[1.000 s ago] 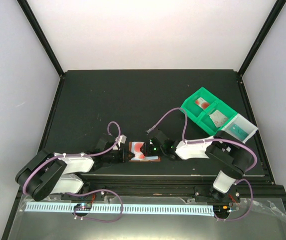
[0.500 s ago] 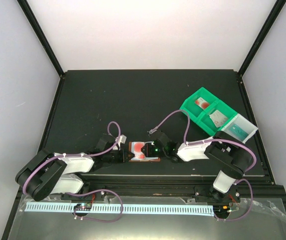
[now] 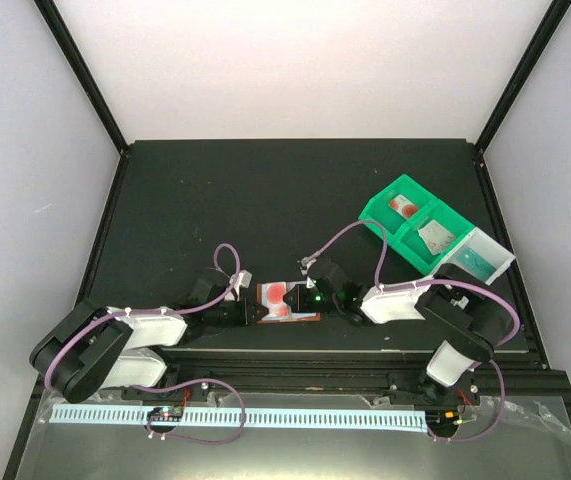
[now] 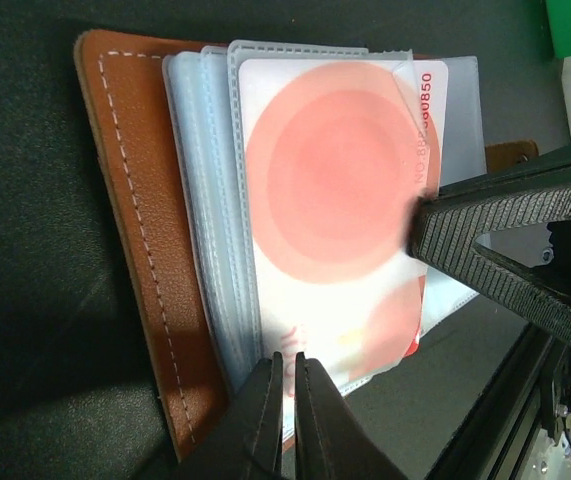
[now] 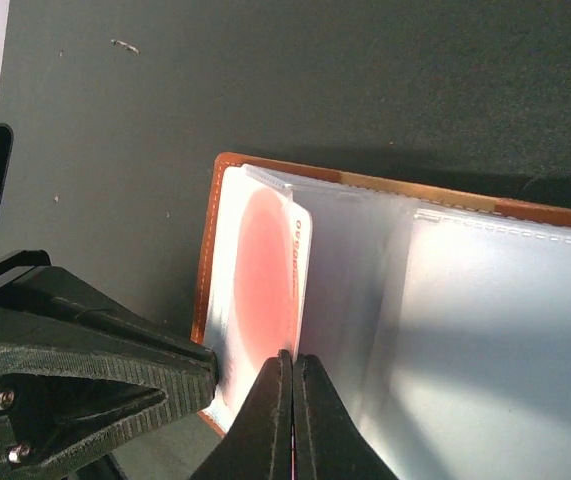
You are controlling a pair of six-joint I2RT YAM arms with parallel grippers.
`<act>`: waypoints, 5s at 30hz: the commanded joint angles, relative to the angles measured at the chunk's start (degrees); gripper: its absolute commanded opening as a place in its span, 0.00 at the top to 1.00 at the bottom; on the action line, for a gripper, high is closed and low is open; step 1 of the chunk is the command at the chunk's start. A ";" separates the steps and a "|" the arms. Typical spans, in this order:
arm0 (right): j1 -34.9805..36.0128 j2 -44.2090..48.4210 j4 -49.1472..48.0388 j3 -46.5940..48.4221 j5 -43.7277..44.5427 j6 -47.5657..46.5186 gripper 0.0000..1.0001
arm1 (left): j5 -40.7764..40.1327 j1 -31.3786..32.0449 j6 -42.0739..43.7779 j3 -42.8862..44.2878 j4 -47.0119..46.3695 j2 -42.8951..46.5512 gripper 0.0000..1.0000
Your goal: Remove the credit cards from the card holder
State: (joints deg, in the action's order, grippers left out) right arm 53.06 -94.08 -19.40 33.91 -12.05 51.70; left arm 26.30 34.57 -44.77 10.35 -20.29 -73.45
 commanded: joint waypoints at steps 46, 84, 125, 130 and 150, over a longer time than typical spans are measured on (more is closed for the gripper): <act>-5.04 -5.00 3.74 5.73 -18.50 -7.89 0.99 | -4.49 0.03 2.29 4.95 13.51 11.23 0.76; -6.38 -8.94 -5.22 3.39 -23.54 -2.40 0.99 | -12.03 -0.06 2.30 6.81 19.72 1.59 0.92; -11.19 0.93 0.79 -3.43 -18.33 -5.53 0.99 | -12.99 -0.03 4.23 9.57 21.44 1.59 0.93; -11.23 5.61 4.02 -4.52 -16.99 -6.52 0.99 | -10.45 0.04 4.55 12.79 23.06 3.62 0.81; -10.35 21.67 -10.41 -10.45 -25.76 5.64 0.99 | 7.04 0.19 -5.07 7.78 14.08 27.99 0.33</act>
State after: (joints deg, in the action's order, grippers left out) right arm 42.13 -74.63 -21.45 24.27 -34.09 52.05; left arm 29.12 34.59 -45.36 19.70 -2.15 -48.62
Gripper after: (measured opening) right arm 0.011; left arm 0.667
